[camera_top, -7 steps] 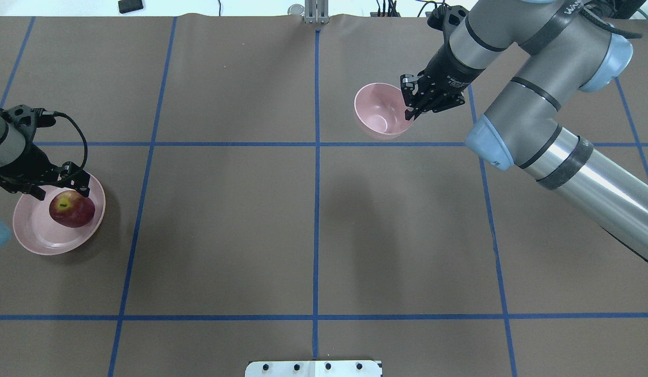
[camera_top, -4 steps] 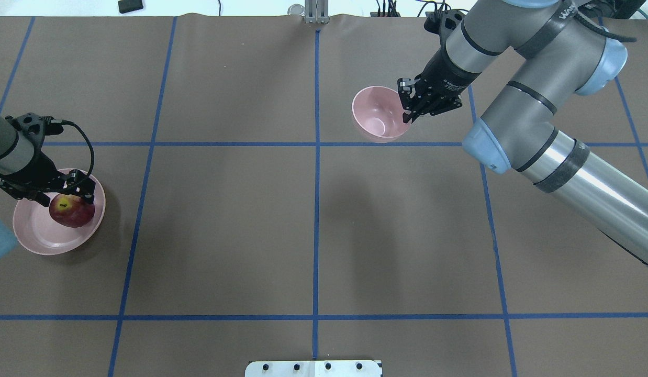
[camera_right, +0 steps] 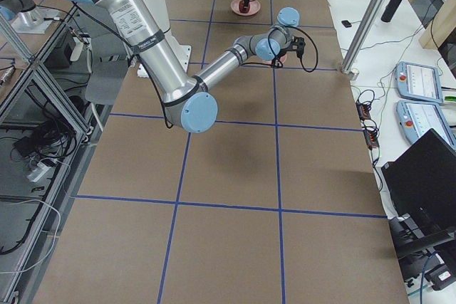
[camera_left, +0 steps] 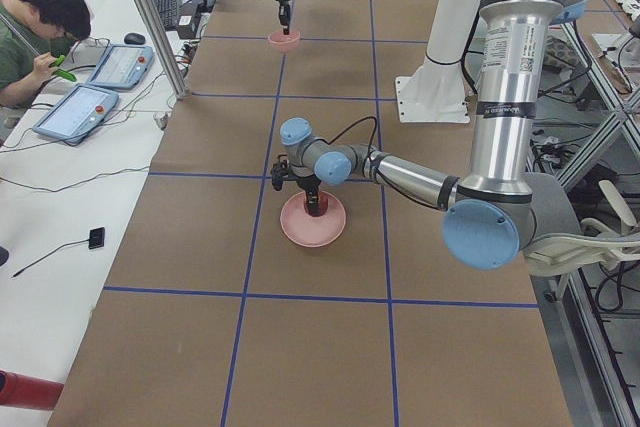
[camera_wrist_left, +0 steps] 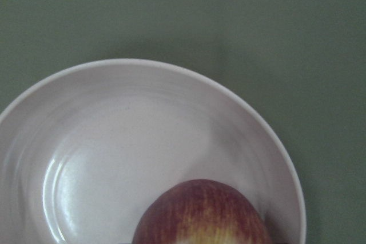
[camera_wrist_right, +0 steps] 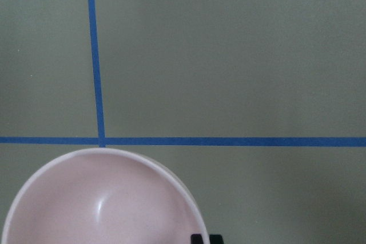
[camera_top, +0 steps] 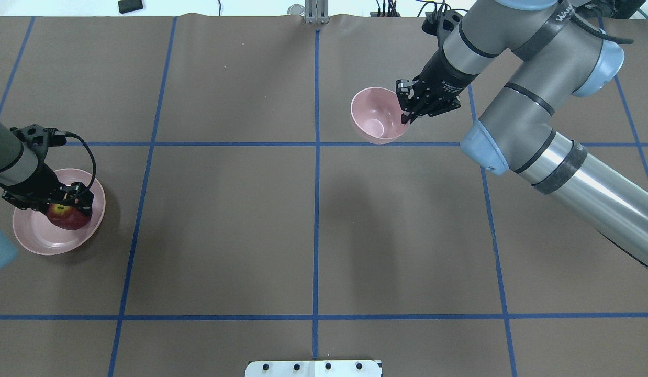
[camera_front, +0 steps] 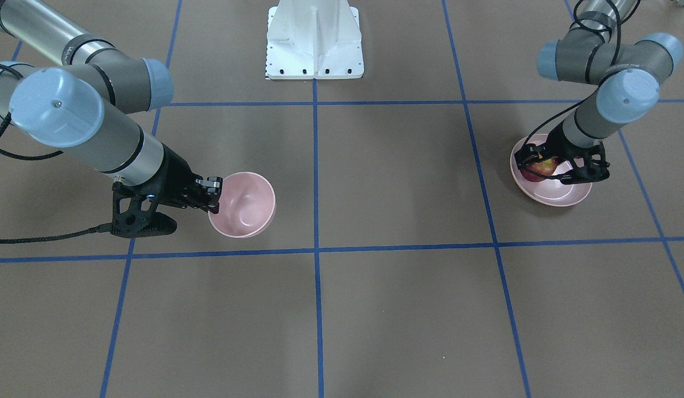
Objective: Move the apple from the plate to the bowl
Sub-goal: 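Close the left gripper on the red apple while the right keeps sliding the bowl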
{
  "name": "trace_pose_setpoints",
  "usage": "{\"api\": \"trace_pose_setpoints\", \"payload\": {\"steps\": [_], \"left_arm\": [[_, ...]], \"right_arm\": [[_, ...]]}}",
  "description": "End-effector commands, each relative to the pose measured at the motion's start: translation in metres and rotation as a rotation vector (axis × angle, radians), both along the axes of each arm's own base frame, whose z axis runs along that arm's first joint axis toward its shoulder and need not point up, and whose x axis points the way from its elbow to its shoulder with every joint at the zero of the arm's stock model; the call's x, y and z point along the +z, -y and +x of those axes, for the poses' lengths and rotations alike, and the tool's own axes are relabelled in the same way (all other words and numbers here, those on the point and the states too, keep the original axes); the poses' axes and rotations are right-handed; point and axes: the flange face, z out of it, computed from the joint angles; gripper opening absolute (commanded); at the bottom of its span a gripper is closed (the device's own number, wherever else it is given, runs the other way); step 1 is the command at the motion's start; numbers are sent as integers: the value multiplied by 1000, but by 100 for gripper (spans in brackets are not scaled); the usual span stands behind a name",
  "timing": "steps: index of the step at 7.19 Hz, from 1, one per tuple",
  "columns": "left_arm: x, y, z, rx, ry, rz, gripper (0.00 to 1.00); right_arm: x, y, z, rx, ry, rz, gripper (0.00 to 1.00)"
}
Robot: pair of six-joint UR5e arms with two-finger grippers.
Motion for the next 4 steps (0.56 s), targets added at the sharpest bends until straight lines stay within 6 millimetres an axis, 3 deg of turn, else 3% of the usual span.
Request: {"api": "trace_pose_setpoints", "payload": {"steps": [1,2,3,4], "left_arm": [[-30,-15,-33,-24,2,-13,0],[-75,-11,-36,-33,30,-44,0],[-126,10,-30,-50,39,-56,0],[-164,25,-20,-54,43,-53,0]], "right_arm": [[-2,-9,-19,-11,-13,15,0],[-8,-18,-41,-10,-34,45,0],[-18,-23,-63,-15,-46,69,0],[-25,-26,-95,-25,-69,82,0]]}}
